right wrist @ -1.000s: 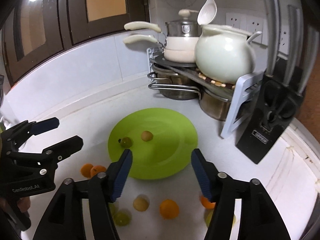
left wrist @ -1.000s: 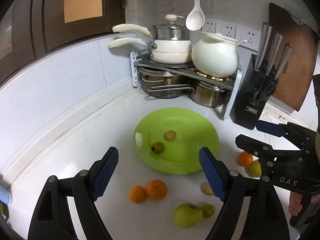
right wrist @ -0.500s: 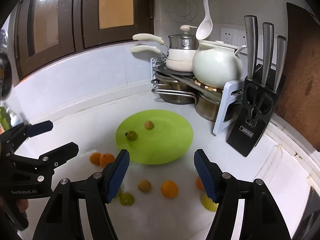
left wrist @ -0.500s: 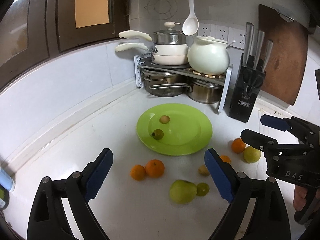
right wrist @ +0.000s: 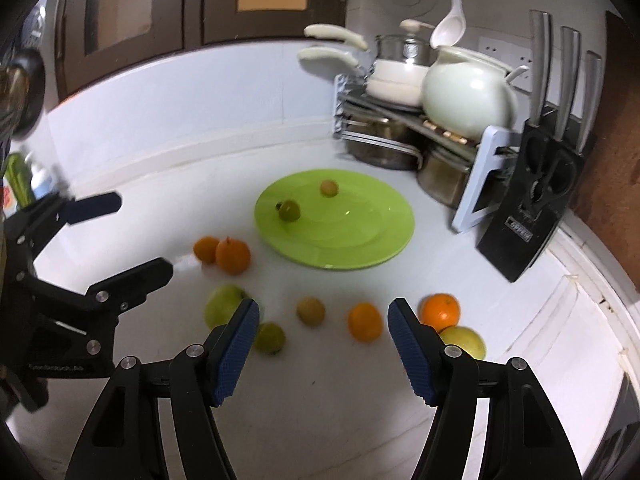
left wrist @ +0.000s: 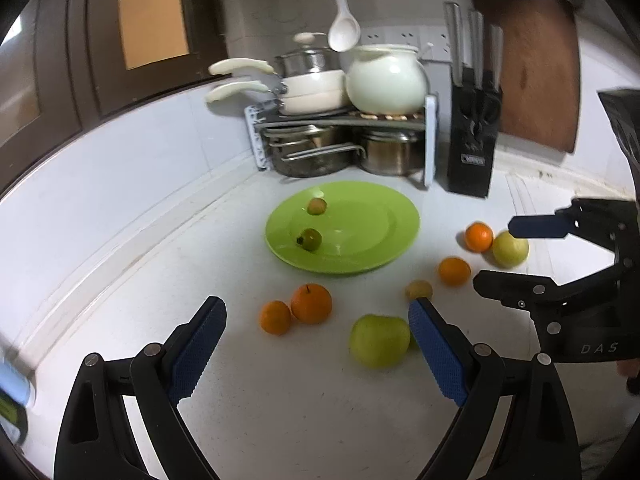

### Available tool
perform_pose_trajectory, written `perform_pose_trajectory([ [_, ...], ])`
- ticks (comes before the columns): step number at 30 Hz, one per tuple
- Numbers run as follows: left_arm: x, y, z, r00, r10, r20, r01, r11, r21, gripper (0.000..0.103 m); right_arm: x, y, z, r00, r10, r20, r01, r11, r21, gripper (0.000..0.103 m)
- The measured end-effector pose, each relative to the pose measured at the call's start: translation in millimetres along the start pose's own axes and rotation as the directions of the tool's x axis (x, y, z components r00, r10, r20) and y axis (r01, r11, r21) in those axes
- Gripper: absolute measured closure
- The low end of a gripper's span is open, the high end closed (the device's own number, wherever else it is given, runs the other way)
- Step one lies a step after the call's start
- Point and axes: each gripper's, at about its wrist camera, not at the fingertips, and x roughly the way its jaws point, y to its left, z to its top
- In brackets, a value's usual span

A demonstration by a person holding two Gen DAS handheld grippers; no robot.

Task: Organize fruits
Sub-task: 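Withdraw both open tools from the plate toward the remaining fruits, then grasp the large green apple with the left tool while the right tool grasps a small green fruit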

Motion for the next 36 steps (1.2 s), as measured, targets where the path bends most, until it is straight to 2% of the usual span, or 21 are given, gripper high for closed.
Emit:
perform_pose_trajectory([
  [8, 11.1, -11.3, -12.9, 0.996, -0.091, -0.001, 0.089, 0.981, 0.173, 0.01, 17.7, 16.8, -9.2, 0.998, 0.024, -0.057, -0.029, 0.995, -0.1, 0.036],
  [12, 22.8, -16.1, -15.7, 0.99, -0.139, -0.021, 0.14, 0.964, 0.228, 0.018, 30.0, 21.1, -13.6, 0.995, 0.048, -0.089, -0.06, 0.99, -0.128, 0.036],
  [19, 53.6, -14.5, -21.7, 0.968, -0.228, -0.104, 0.245, 0.947, 0.205, 0.031, 50.6, 20.0, -20.2, 0.988, 0.057, -0.146, -0.077, 0.988, -0.137, 0.038],
  [21, 59.7, -15.8, -24.3, 0.961, -0.25, -0.119, 0.269, 0.943, 0.194, 0.033, 55.8, 19.6, -21.3, 0.985, 0.066, -0.159, -0.088, 0.987, -0.136, 0.042],
  [25, 71.8, -19.0, -26.3, 0.947, -0.281, -0.152, 0.306, 0.935, 0.178, 0.036, 65.3, 17.3, -23.4, 0.979, 0.08, -0.188, -0.105, 0.986, -0.13, 0.044],
  [29, 78.6, -22.3, -26.4, 0.941, -0.295, -0.166, 0.321, 0.934, 0.157, 0.041, 68.1, 16.0, -24.2, 0.975, 0.106, -0.195, -0.131, 0.984, -0.122, 0.045],
  [33, 82.2, -23.5, -28.0, 0.93, -0.319, -0.184, 0.345, 0.929, 0.132, 0.053, 70.1, 16.8, -24.6, 0.971, 0.133, -0.197, -0.159, 0.98, -0.122, 0.046],
  [36, 81.4, -23.2, -27.9, 0.933, -0.303, -0.193, 0.33, 0.935, 0.128, 0.053, 72.4, 16.0, -24.4, 0.966, 0.164, -0.199, -0.189, 0.976, -0.111, 0.049],
])
